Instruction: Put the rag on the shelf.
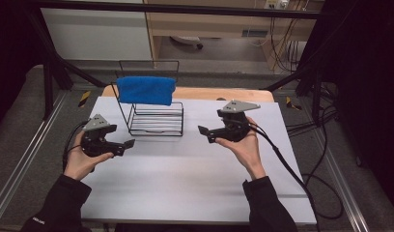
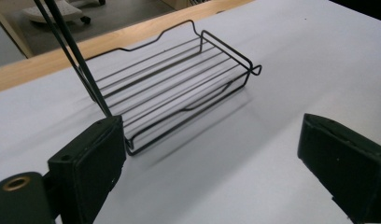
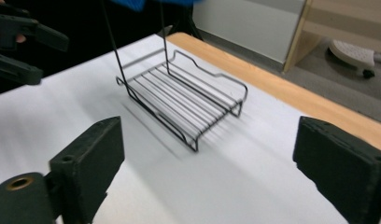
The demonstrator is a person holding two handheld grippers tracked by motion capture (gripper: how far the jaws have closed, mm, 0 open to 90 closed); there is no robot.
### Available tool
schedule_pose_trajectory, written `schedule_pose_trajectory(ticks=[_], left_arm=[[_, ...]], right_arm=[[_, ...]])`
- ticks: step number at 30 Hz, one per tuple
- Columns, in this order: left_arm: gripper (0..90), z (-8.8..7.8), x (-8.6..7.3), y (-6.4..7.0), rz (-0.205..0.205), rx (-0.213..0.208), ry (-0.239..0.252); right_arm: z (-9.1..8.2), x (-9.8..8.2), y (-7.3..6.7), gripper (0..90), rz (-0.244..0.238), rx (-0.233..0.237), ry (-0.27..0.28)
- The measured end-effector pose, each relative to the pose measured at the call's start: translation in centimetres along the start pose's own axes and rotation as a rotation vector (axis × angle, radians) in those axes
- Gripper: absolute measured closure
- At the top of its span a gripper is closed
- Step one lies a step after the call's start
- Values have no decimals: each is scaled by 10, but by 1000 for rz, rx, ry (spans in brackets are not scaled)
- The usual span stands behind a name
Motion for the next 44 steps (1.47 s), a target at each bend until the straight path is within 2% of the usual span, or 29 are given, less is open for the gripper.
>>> schedule_pose_trajectory(ticks=[8, 15, 19, 26, 34, 44], left_arm=[[65, 9, -31, 9, -16, -34, -20], [69, 16, -57, 14, -20, -58, -48], [70, 16, -66, 14, -26, -62, -44], [89, 16, -80, 16, 1, -70, -73], [87, 16, -92, 20, 16, -75, -84], [75, 14, -96, 21, 15, -75, -80]], right_arm=[[-19, -53, 20, 55, 56, -19, -13], [-34, -99, 33, 13, 94, -33, -57], [-44, -123, 39, 8, 121, -29, -81], [-62, -160, 45, 7, 146, -39, -107], [-75, -185, 50, 7, 166, -28, -118], [-77, -189, 49, 7, 171, -23, -135]])
Point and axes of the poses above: each handheld gripper's, and its own axes: z roughly forward along the jaws, x roughly out of its top, y roughly to its right, the point moved 2 cm from there along z, roughly forward along the jaws
